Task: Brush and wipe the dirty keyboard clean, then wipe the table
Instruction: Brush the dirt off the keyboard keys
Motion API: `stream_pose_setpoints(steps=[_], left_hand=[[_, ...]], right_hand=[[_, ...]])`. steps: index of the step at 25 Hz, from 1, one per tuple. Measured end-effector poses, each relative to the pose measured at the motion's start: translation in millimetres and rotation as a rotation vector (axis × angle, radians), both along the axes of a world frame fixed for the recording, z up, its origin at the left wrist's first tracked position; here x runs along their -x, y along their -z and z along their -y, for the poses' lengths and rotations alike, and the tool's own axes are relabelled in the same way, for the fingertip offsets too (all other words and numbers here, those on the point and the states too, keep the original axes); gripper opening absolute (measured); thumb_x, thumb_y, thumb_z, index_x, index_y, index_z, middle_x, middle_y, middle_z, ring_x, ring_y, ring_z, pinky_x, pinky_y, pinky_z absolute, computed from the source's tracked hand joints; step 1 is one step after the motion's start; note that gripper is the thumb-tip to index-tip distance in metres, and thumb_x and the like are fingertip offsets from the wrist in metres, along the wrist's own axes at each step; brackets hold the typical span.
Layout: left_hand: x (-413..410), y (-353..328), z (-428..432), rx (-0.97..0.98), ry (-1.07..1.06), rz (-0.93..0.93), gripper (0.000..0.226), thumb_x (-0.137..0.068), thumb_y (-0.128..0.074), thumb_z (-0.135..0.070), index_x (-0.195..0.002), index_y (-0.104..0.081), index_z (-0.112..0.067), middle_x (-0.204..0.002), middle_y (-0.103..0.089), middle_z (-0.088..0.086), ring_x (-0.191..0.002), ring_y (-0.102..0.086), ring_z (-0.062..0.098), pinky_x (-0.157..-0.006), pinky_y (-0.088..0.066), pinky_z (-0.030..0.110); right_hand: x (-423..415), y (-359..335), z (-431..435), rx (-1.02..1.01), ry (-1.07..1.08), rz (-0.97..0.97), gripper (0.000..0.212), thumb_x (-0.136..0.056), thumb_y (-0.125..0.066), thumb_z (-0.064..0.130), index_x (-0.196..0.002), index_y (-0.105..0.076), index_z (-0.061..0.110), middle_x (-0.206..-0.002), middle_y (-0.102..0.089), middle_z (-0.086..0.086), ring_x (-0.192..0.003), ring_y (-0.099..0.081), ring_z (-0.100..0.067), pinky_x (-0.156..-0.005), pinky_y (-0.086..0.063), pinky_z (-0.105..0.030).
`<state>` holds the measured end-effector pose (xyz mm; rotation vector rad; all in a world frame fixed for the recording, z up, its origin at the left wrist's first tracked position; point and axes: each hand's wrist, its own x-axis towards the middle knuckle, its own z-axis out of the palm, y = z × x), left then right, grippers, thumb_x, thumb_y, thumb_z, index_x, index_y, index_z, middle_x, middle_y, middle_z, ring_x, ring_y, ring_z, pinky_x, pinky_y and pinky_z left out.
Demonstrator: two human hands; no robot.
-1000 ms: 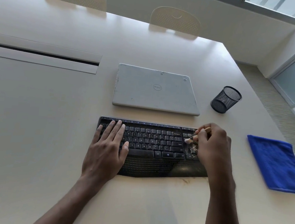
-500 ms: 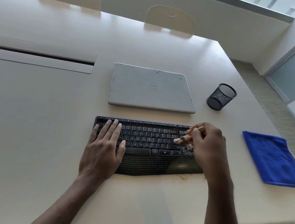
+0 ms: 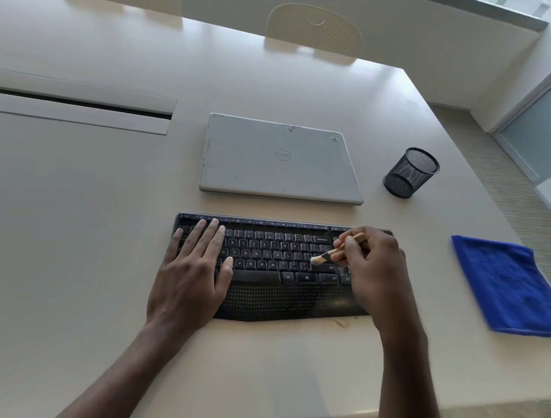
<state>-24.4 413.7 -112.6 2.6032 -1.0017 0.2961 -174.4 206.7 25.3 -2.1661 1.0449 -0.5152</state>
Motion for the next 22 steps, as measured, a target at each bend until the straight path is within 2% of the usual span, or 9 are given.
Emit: stream_pose_setpoints(steps=[3, 5, 8, 10, 11, 13, 15, 18, 22], left_hand=[[0, 0, 1, 0.006, 0.001, 0.002, 0.064, -0.103, -0.038, -0.044, -0.157, -0.046, -0.012, -0.166, -0.040, 0.006, -0.157, -0.032, 0.020, -0.129, -0.023, 0.049], [1, -1, 1, 0.013, 0.000, 0.001, 0.064, -0.102, -0.037, -0.044, -0.157, -0.046, -0.012, -0.165, -0.040, 0.006, -0.156, -0.032, 0.020, -0.129, -0.022, 0.048], [1, 0, 0, 0.013, 0.000, 0.001, 0.064, -0.103, -0.037, -0.044, -0.157, -0.046, -0.012, -0.166, -0.040, 0.006, -0.156, -0.032, 0.020, -0.129, -0.021, 0.048], [1, 0, 0, 0.010, 0.001, 0.000, 0.064, -0.103, -0.036, -0.044, -0.158, -0.045, -0.012, -0.165, -0.040, 0.006, -0.157, -0.032, 0.020, -0.129, -0.021, 0.048], [1, -1, 0, 0.011, -0.001, 0.001, 0.064, -0.103, -0.036, -0.044, -0.158, -0.045, -0.012, -0.165, -0.040, 0.006, -0.156, -0.032, 0.020, -0.129, -0.021, 0.048], [1, -1, 0, 0.011, -0.004, 0.004, 0.064, -0.103, -0.036, -0.044, -0.157, -0.045, -0.012, -0.165, -0.040, 0.006, -0.156, -0.032, 0.020, -0.129, -0.022, 0.048], [1, -1, 0, 0.011, -0.006, 0.003, 0.064, -0.103, -0.036, -0.044, -0.157, -0.046, -0.012, -0.166, -0.040, 0.006, -0.157, -0.031, 0.019, -0.129, -0.021, 0.048], [1, -1, 0, 0.015, -0.005, 0.002, 0.064, -0.103, -0.037, -0.044, -0.157, -0.046, -0.012, -0.165, -0.040, 0.006, -0.157, -0.031, 0.019, -0.129, -0.022, 0.048], [1, -1, 1, 0.020, -0.003, 0.003, 0.063, -0.103, -0.037, -0.044, -0.157, -0.046, -0.012, -0.166, -0.039, 0.006, -0.157, -0.031, 0.019, -0.129, -0.021, 0.048]], right_hand=[[8, -3, 5, 0.062, 0.070, -0.021, 0.020, -0.104, -0.052, 0.016, -0.094, -0.069, 0.017, -0.076, -0.072, 0.007, -0.068, -0.067, 0.007, -0.072, -0.057, -0.022], [11, -4, 3, -0.003, 0.008, 0.032, 0.020, -0.104, -0.054, 0.015, -0.093, -0.070, 0.017, -0.076, -0.074, 0.004, -0.069, -0.071, 0.004, -0.069, -0.056, -0.015], [12, 1, -3, -0.095, -0.074, 0.021, 0.022, -0.104, -0.054, 0.013, -0.091, -0.071, 0.019, -0.078, -0.075, 0.003, -0.076, -0.075, -0.007, -0.078, -0.062, -0.034], [15, 4, 1, -0.034, 0.004, -0.013, 0.022, -0.103, -0.054, 0.014, -0.089, -0.070, 0.021, -0.079, -0.074, 0.004, -0.078, -0.074, -0.011, -0.079, -0.062, -0.039], [17, 3, 4, 0.028, 0.056, -0.034, 0.021, -0.103, -0.054, 0.015, -0.089, -0.069, 0.022, -0.079, -0.074, 0.004, -0.078, -0.073, -0.011, -0.079, -0.062, -0.039], [21, -1, 4, 0.101, 0.094, -0.034, 0.021, -0.102, -0.053, 0.015, -0.089, -0.068, 0.022, -0.077, -0.072, 0.006, -0.074, -0.071, -0.004, -0.074, -0.060, -0.031], [19, -3, -2, 0.032, 0.008, 0.040, 0.022, -0.103, -0.054, 0.014, -0.090, -0.070, 0.022, -0.076, -0.073, 0.006, -0.073, -0.072, -0.002, -0.070, -0.057, -0.024], [18, 3, -10, -0.097, -0.077, 0.065, 0.023, -0.103, -0.055, 0.011, -0.089, -0.071, 0.020, -0.077, -0.075, 0.002, -0.075, -0.074, -0.006, -0.077, -0.062, -0.036], [34, 9, 3, 0.059, 0.089, 0.020, 0.022, -0.102, -0.054, 0.015, -0.088, -0.068, 0.025, -0.079, -0.074, 0.004, -0.078, -0.073, -0.011, -0.079, -0.061, -0.044]])
